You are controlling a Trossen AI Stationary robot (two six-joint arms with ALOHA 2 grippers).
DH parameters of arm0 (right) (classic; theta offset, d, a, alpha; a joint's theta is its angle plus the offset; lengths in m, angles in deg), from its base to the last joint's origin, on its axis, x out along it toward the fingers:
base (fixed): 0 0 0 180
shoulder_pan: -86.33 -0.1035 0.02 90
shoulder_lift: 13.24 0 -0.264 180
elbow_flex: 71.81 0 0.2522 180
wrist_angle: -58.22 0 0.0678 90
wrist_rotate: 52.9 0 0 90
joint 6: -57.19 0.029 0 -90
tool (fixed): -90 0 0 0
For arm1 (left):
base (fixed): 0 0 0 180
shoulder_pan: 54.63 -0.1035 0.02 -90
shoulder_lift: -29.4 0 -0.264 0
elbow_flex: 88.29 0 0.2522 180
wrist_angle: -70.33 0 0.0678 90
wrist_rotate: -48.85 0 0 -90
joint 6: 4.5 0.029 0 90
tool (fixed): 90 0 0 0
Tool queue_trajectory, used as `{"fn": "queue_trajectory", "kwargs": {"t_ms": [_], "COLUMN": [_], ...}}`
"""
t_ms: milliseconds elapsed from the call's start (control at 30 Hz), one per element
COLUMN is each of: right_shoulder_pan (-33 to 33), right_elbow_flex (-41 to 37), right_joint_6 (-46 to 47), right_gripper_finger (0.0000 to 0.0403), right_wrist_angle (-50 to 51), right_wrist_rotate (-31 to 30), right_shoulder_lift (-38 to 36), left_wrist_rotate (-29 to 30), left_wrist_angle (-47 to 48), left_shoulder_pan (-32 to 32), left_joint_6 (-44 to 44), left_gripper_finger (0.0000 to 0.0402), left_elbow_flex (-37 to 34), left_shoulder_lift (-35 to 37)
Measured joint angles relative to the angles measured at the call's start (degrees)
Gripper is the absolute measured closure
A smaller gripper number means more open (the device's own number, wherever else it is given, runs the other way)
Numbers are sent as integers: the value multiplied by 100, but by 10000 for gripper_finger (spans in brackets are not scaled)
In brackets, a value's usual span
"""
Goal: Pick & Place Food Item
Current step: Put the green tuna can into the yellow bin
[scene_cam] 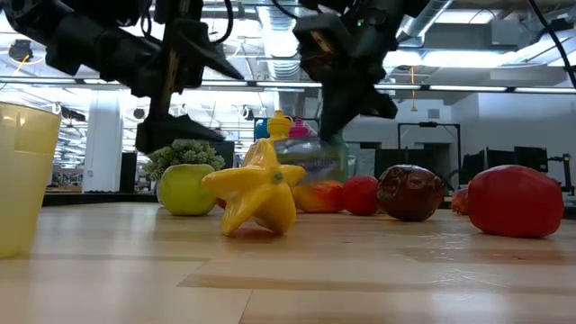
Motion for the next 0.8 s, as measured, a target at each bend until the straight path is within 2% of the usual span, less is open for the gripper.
{"fn": "queue_trajectory", "kwargs": {"t_ms": [267, 567, 667, 800], "right_shoulder_pan": [0, -19, -34, -74], "right_elbow_flex": [-1, -2, 3, 2], "right_joint_6": [-18, -20, -20, -19], "right_gripper_finger": [403, 403, 403, 403], "right_wrist_angle": [-344, -567, -697, -712], "right_wrist_rotate": [-2, -2, -1, 9], "right_shoulder_lift": [-245, -369, -373, -372], "left_wrist_rotate": [8, 24, -180, -910], "left_wrist_angle": [-571, -714, -1017, -1074], "left_shoulder_pan": [-37, -301, -350, -416], "left_joint_6": [-22, 98, 160, 275], "left_gripper_finger": [62, 62, 62, 69], "left_elbow_flex": [9, 258, 545, 946], "left_shoulder_lift": [-328, -850, -1172, -1574]}}
